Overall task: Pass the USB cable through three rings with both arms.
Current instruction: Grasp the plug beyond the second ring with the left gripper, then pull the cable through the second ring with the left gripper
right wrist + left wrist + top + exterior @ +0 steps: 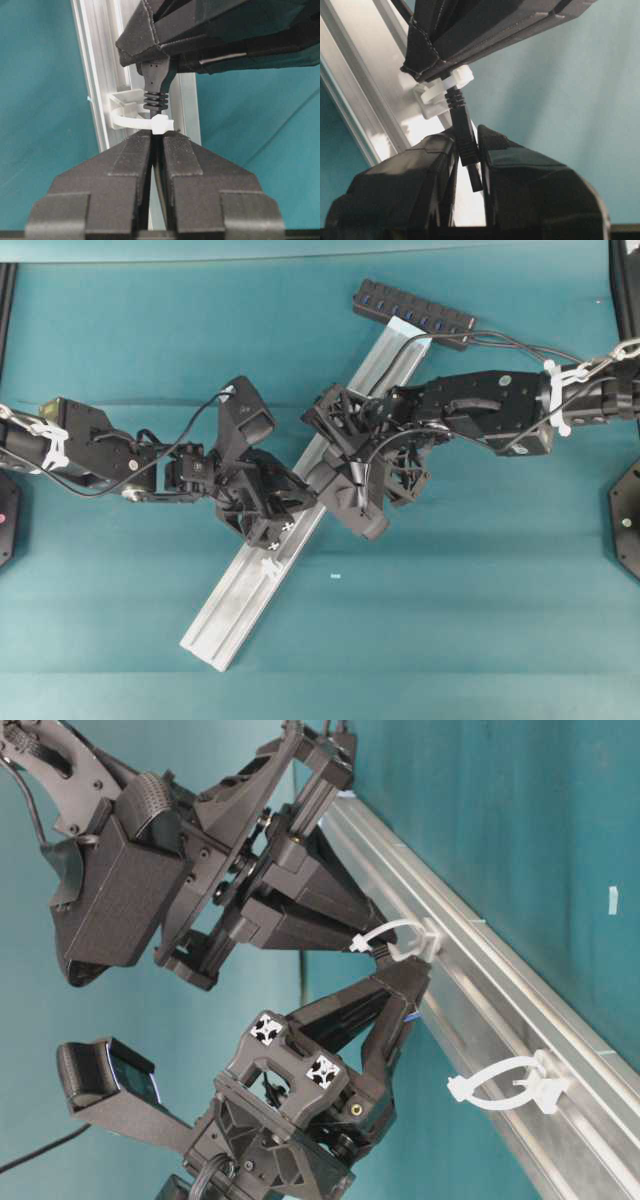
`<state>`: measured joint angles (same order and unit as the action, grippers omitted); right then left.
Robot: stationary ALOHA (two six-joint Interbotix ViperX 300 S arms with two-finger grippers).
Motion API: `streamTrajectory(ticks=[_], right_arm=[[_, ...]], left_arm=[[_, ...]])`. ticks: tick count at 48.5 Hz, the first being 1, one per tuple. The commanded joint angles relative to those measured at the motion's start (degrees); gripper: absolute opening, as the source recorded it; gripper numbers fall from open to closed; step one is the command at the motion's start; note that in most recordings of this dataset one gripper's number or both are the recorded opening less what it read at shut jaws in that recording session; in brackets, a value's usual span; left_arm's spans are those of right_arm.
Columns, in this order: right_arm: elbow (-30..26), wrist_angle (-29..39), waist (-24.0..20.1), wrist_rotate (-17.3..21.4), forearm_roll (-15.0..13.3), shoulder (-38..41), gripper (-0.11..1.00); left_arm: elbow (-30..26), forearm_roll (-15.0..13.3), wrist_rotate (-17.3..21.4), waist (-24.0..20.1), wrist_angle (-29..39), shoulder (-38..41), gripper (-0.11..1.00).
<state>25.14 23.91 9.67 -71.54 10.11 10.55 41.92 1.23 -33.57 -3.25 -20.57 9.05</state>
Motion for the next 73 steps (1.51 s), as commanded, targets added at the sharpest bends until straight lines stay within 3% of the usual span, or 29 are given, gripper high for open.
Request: streamTrajectory(ticks=[1, 24, 28, 37, 41, 48, 65, 73], right_arm=[[-0.5, -0.3, -0.1, 0.7, 0.2, -0.2, 0.07], [-0.5, -0.1, -0.1, 1.9, 0.2, -0.2, 0.11], [-0.5, -0.2, -0.2, 2.2, 0.3, -0.2, 0.25], [-0.5, -0.4, -0.2, 2.5, 0.2, -0.2, 0.77], [-0.4, -0.8, -0.2, 2.5, 0.2, -0.3, 0.91], [0.6, -2.0, -0.2, 3.0, 0.2, -0.8, 0.88], [4.0, -5.0, 0.3, 8.9, 0.1, -4.1, 0.88], [4.8, -5.4, -0.6, 10.6, 0.1, -5.5, 0.88]], left_arm=[[-0.4, 0.3, 0.1, 0.4, -0.5, -0.7, 0.12], [-0.8, 0.3, -0.2, 0.4, -0.4, -0.6, 0.12], [-0.8, 0.3, -0.2, 0.4, -0.4, -0.6, 0.12], [-0.8, 0.3, -0.2, 0.3, -0.4, -0.6, 0.12], [-0.8, 0.3, -0.2, 0.2, -0.4, -0.6, 0.12], [-0.7, 0.3, -0.6, 0.3, -0.2, -0.6, 0.12], [1.3, 0.3, -2.9, 2.2, -0.2, -1.4, 0.11], [2.3, 0.3, -5.8, 3.3, -0.2, -3.0, 0.1]])
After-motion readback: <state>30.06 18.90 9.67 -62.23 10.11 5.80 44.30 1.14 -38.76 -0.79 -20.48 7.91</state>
